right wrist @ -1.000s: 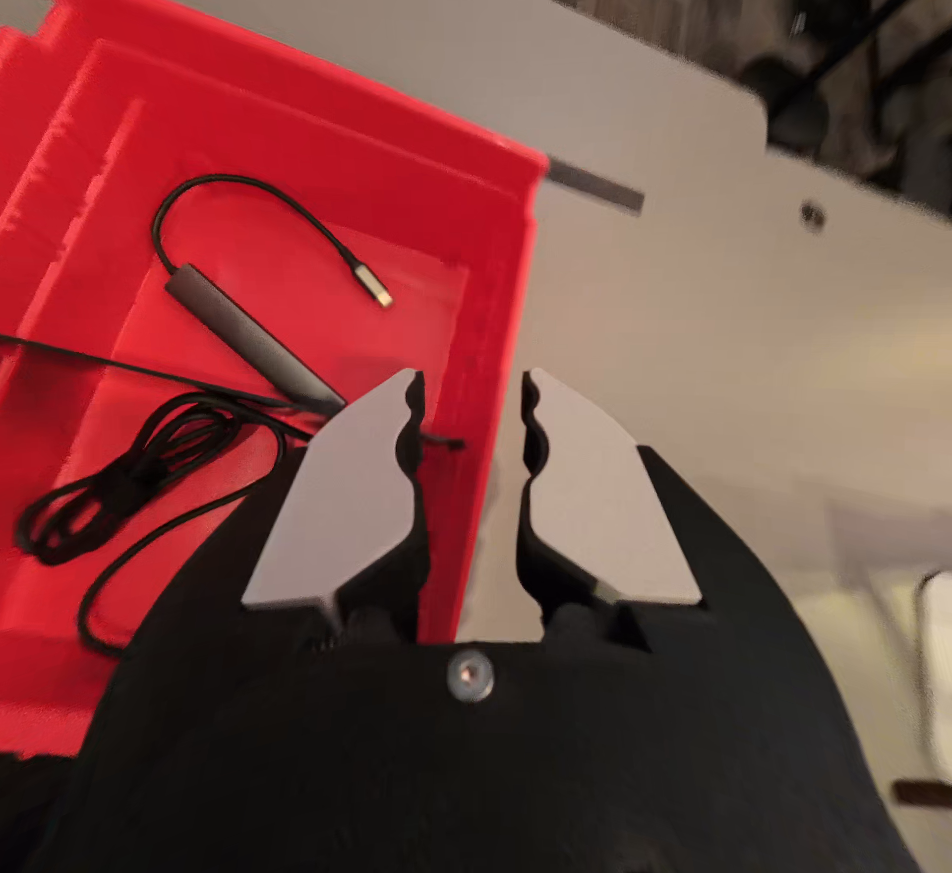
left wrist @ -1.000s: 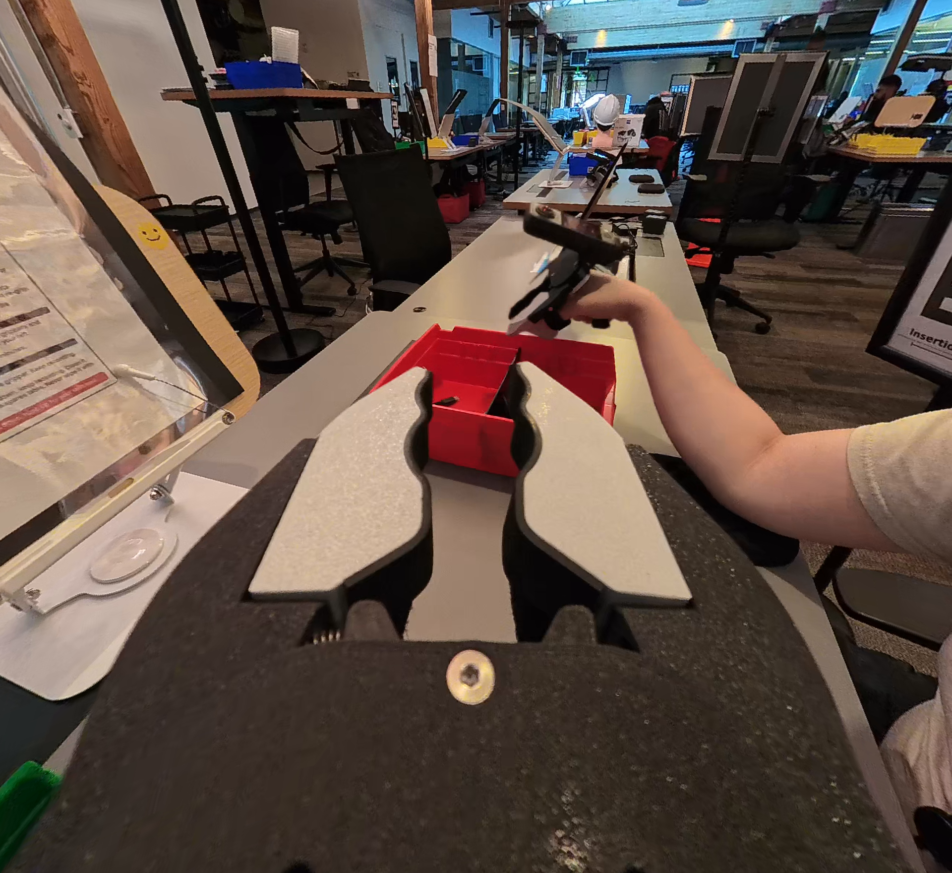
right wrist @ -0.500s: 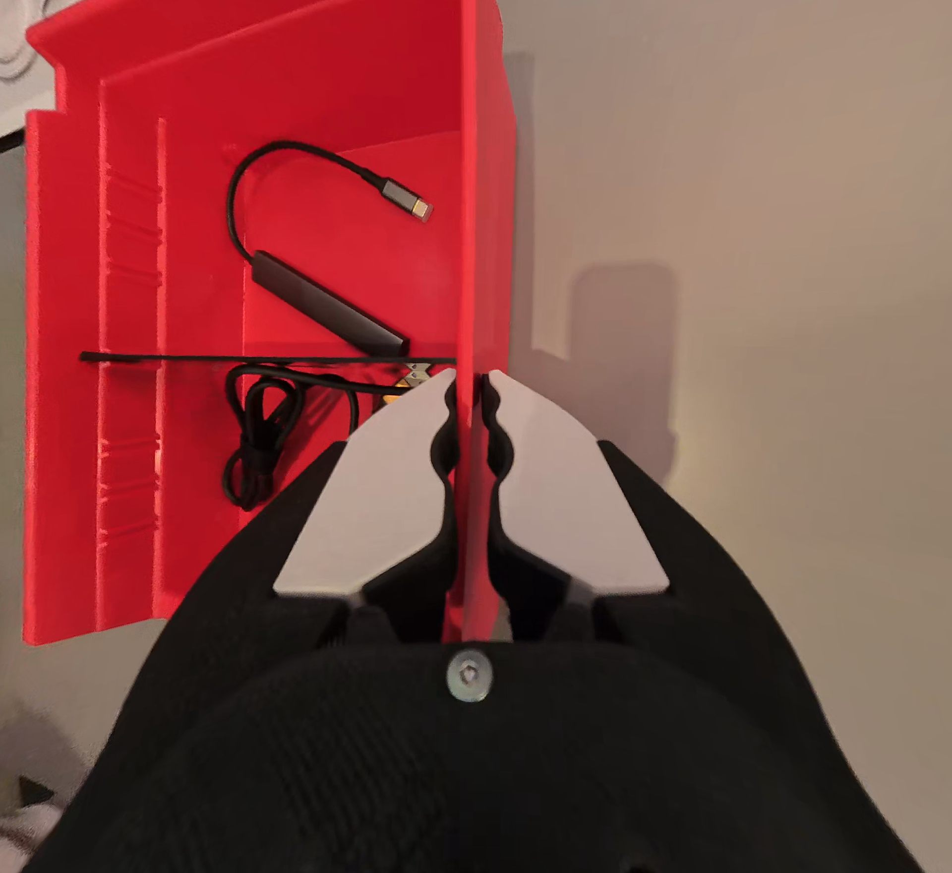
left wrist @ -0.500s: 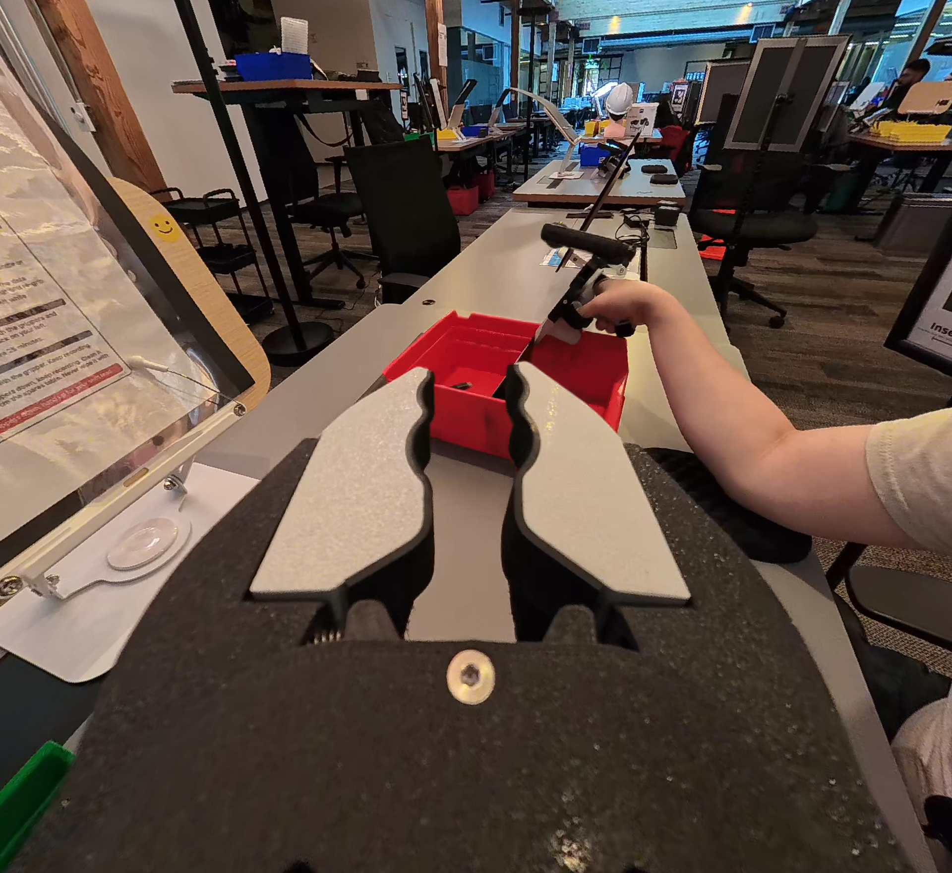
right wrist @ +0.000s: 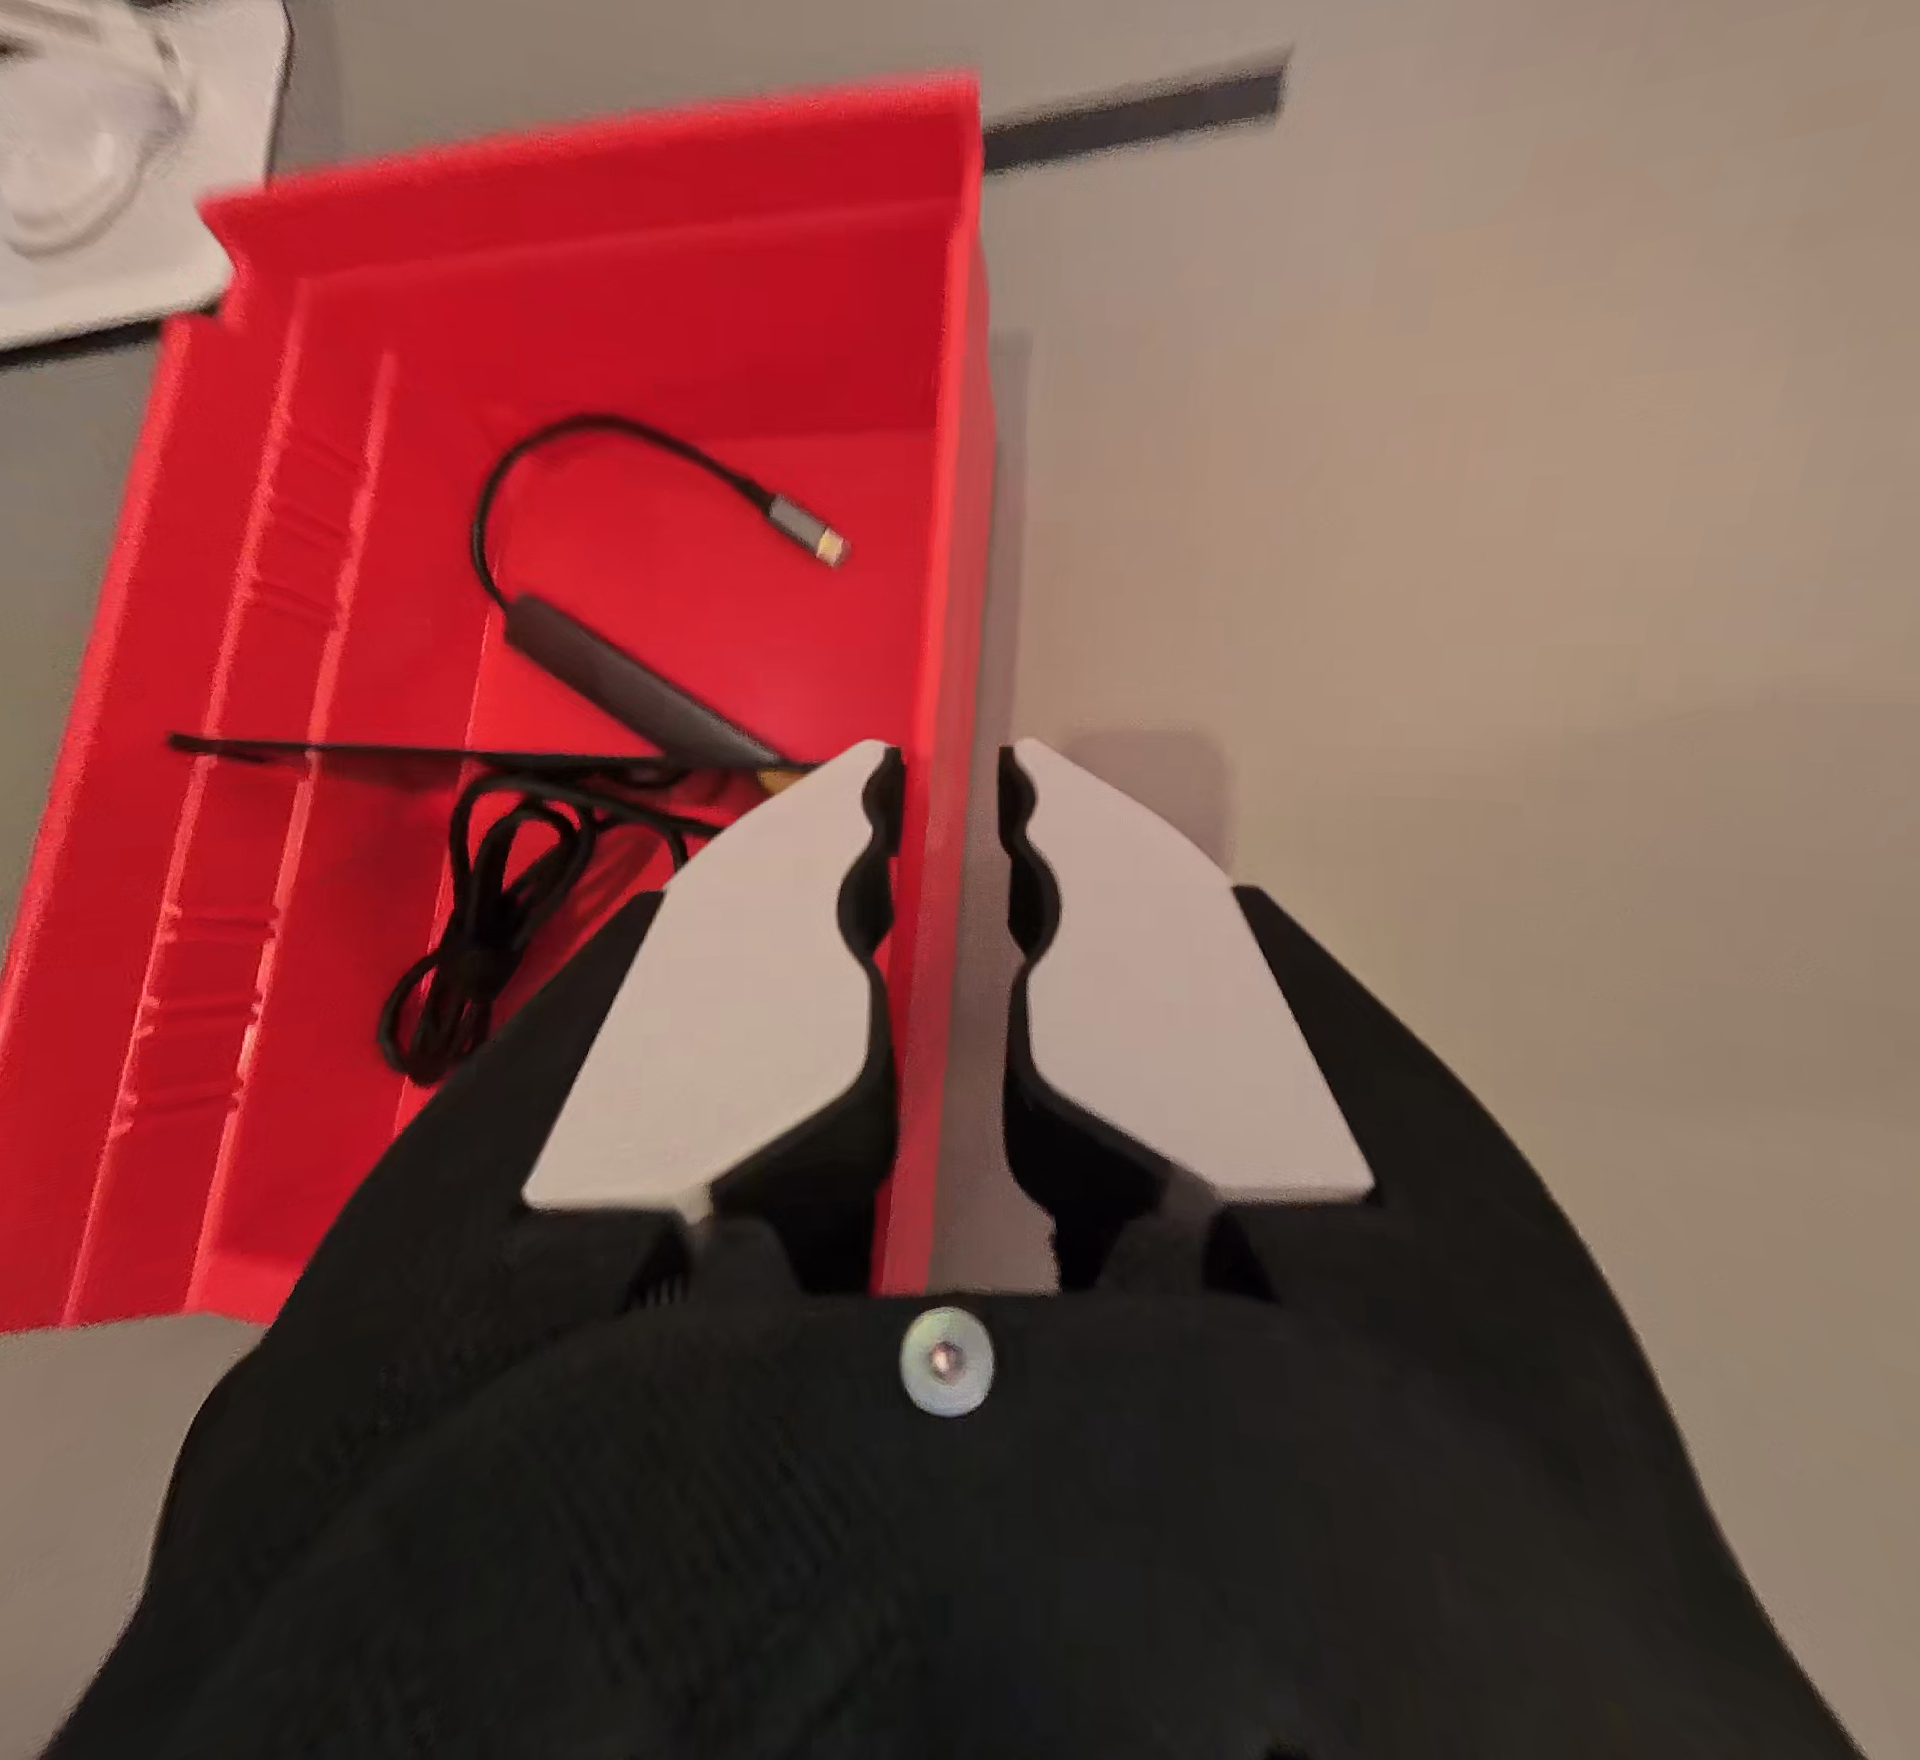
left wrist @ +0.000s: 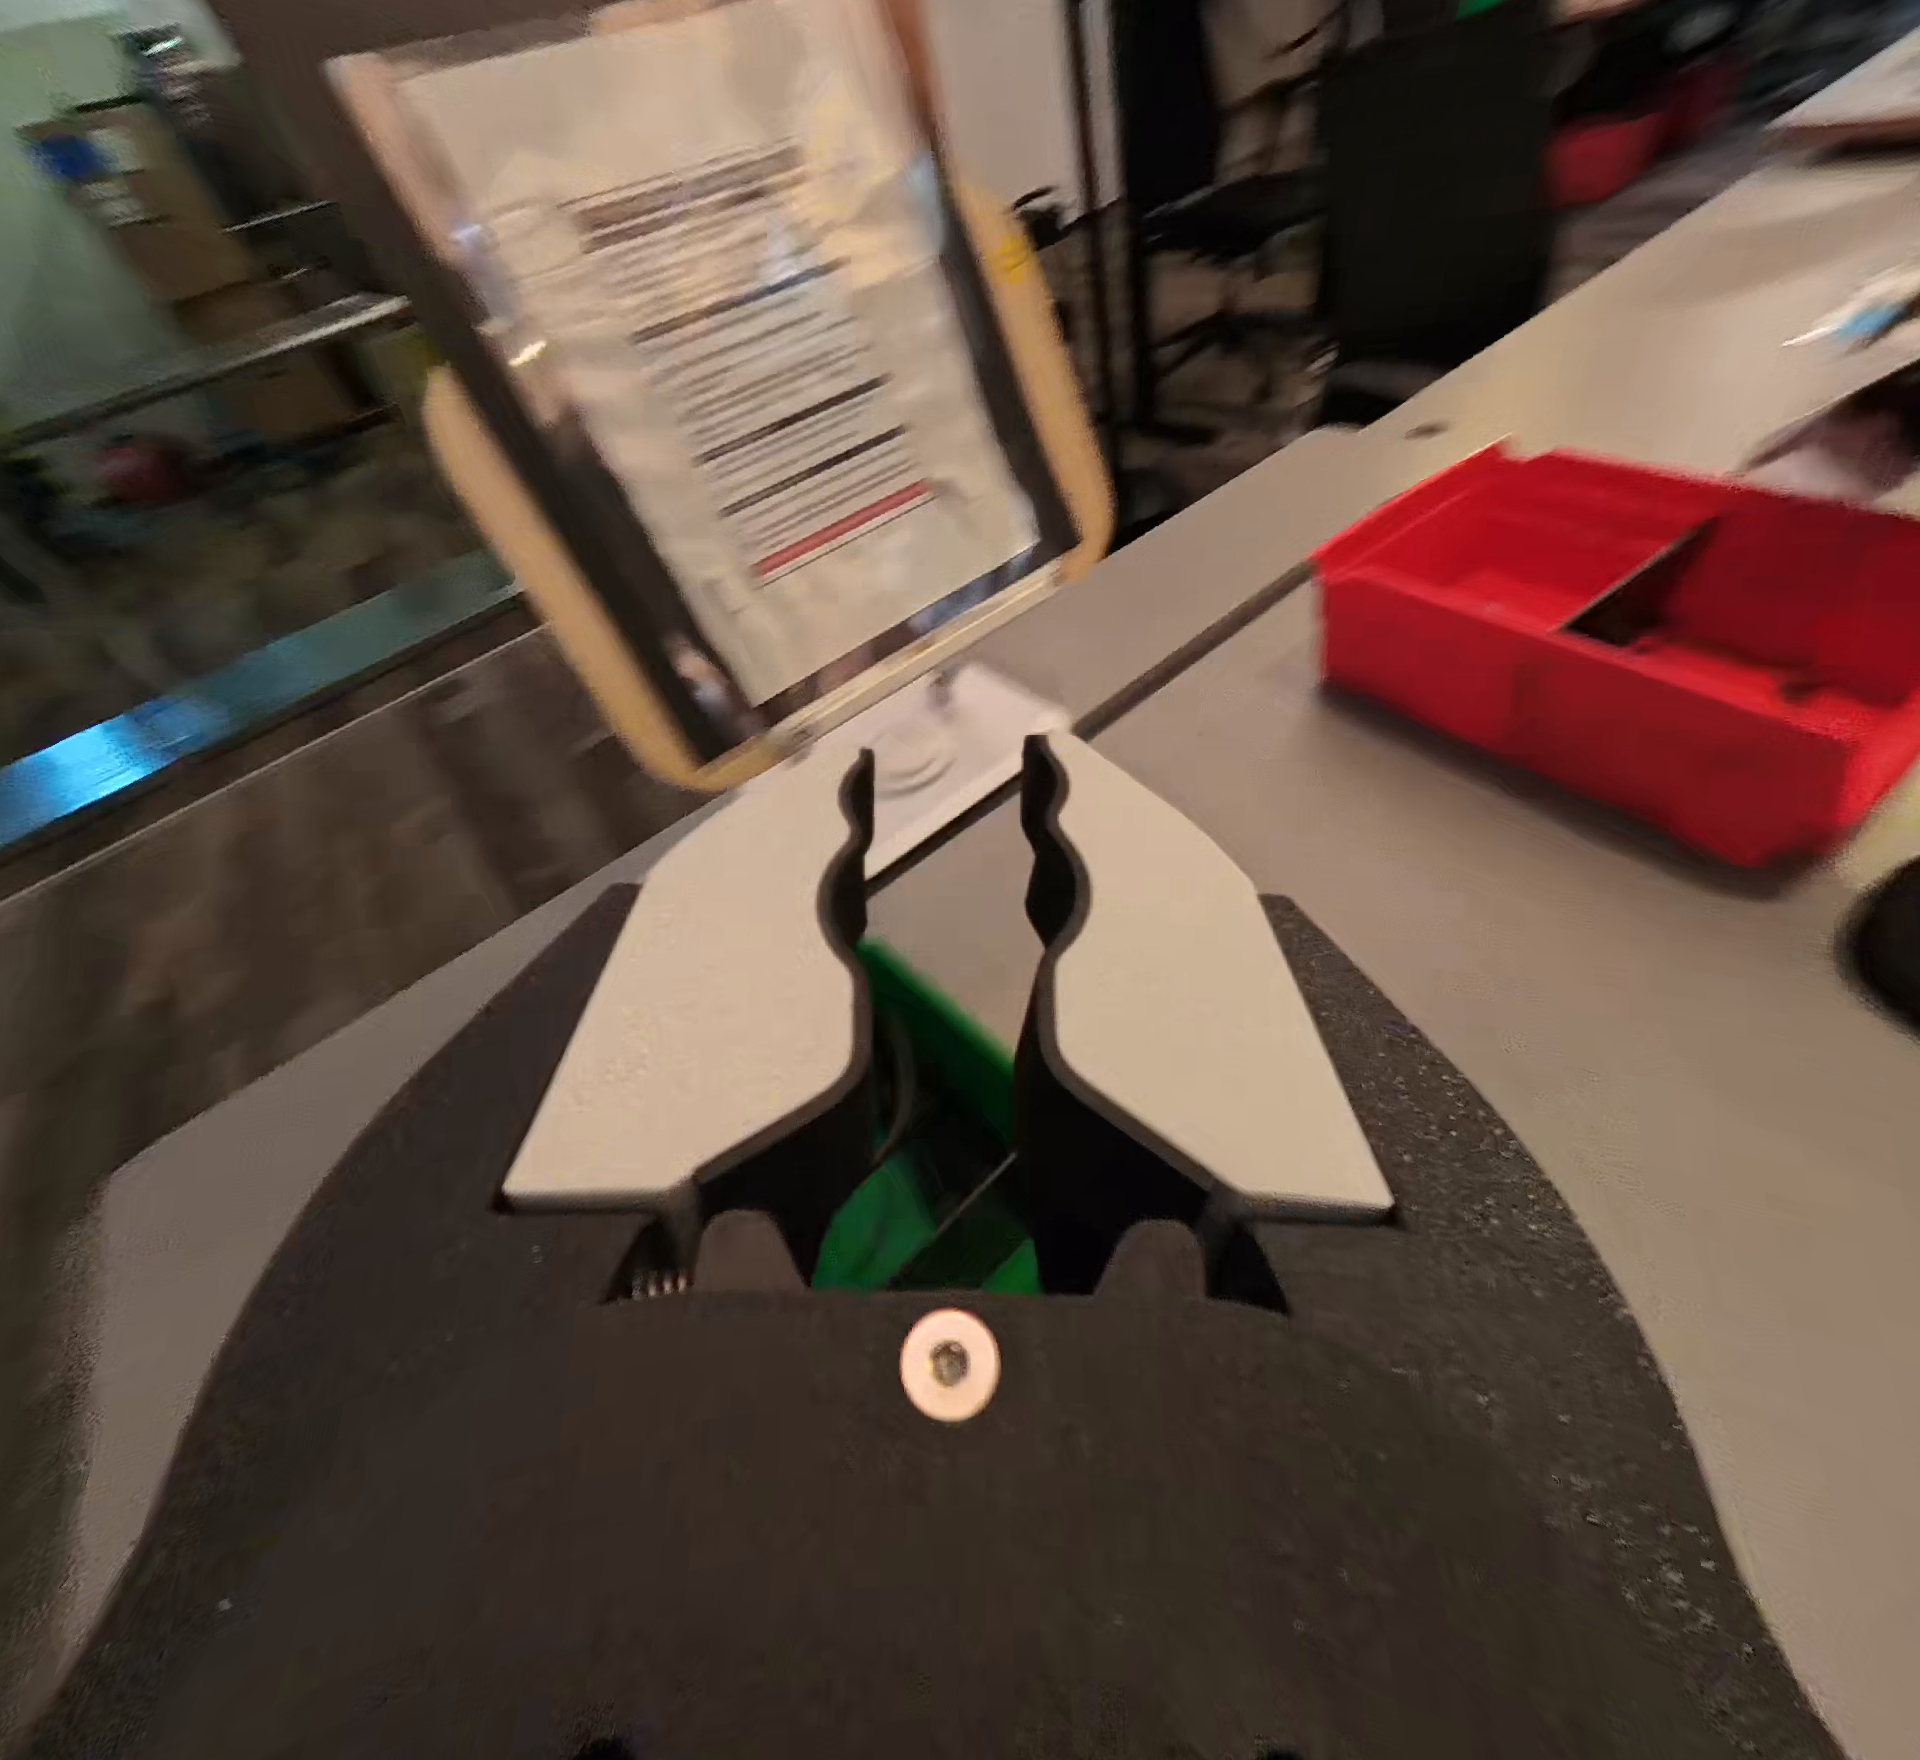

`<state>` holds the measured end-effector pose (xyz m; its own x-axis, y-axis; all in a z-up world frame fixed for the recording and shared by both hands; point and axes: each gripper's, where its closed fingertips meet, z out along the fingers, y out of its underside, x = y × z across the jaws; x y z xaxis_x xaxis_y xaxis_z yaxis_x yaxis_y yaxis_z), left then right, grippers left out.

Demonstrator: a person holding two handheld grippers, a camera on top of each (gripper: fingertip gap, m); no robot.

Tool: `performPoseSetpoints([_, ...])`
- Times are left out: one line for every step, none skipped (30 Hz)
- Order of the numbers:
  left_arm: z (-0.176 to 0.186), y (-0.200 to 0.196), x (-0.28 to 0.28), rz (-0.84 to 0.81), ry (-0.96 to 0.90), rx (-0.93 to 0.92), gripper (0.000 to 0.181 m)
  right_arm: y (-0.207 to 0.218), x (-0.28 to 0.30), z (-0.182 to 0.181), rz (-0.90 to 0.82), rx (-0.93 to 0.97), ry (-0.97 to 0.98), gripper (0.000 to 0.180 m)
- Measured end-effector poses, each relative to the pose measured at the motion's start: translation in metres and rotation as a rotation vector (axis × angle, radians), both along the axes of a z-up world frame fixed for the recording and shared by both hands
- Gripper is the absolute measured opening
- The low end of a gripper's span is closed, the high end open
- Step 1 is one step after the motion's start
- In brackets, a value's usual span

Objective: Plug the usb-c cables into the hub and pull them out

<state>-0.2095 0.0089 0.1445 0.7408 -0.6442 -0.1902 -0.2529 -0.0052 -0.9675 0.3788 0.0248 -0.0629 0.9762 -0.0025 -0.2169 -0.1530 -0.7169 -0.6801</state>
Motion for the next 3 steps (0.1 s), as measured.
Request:
performPoseSetpoints([-0.005,0.001,-0.019,0.075,0.047,-0.009,0.026,0.001,0.004,0.015,-0.02,0.064,-0.034,0.021])
performPoseSetpoints([-0.012,0.0,-0.037,0.142,0.092,-0.04,0.025,0.001,0.008,0.031,-0.04,0.129,-0.069,0.022])
performPoseSetpoints([-0.022,-0.001,-0.055,0.21,0.125,-0.096,0.023,0.0,0.009,0.047,-0.054,0.192,-0.098,0.022])
